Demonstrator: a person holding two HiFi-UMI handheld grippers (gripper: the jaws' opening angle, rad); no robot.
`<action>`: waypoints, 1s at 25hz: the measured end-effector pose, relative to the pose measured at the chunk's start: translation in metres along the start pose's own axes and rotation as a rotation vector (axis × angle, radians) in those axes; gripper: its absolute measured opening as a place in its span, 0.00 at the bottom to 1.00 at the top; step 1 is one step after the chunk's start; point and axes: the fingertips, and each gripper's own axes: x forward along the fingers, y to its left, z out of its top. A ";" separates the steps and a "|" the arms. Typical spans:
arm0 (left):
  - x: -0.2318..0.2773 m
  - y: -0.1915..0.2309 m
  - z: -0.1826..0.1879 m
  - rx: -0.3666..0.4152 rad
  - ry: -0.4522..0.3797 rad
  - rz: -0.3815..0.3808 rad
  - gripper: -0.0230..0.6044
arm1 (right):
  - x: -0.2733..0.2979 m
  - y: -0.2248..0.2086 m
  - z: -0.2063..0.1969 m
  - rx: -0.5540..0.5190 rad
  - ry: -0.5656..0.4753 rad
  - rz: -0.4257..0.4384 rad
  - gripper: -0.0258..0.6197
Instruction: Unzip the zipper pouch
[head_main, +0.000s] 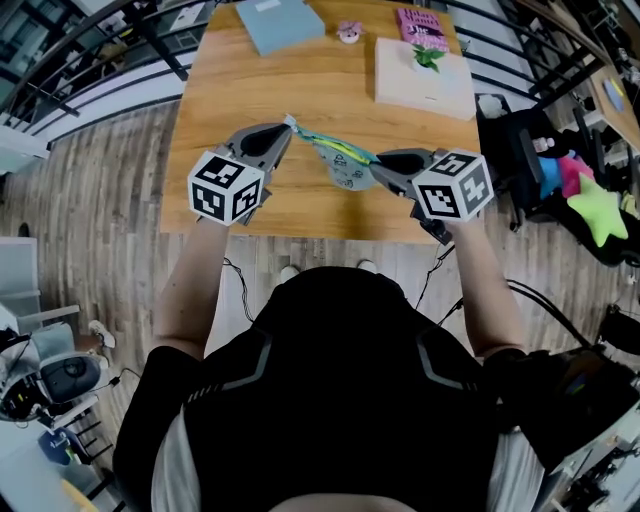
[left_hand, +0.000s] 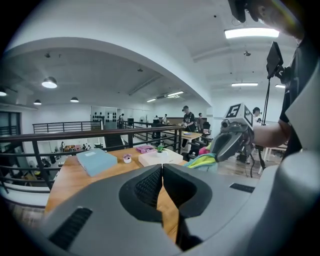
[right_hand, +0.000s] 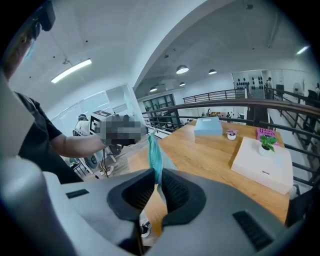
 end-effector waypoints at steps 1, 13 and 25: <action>0.003 -0.001 -0.004 -0.006 0.008 0.001 0.09 | 0.002 -0.006 -0.003 -0.002 0.007 -0.007 0.12; 0.085 -0.011 -0.033 -0.030 0.117 0.081 0.09 | 0.017 -0.114 -0.031 -0.043 0.090 -0.090 0.12; 0.144 -0.037 -0.090 -0.111 0.239 0.097 0.09 | 0.043 -0.182 -0.096 -0.085 0.103 -0.108 0.12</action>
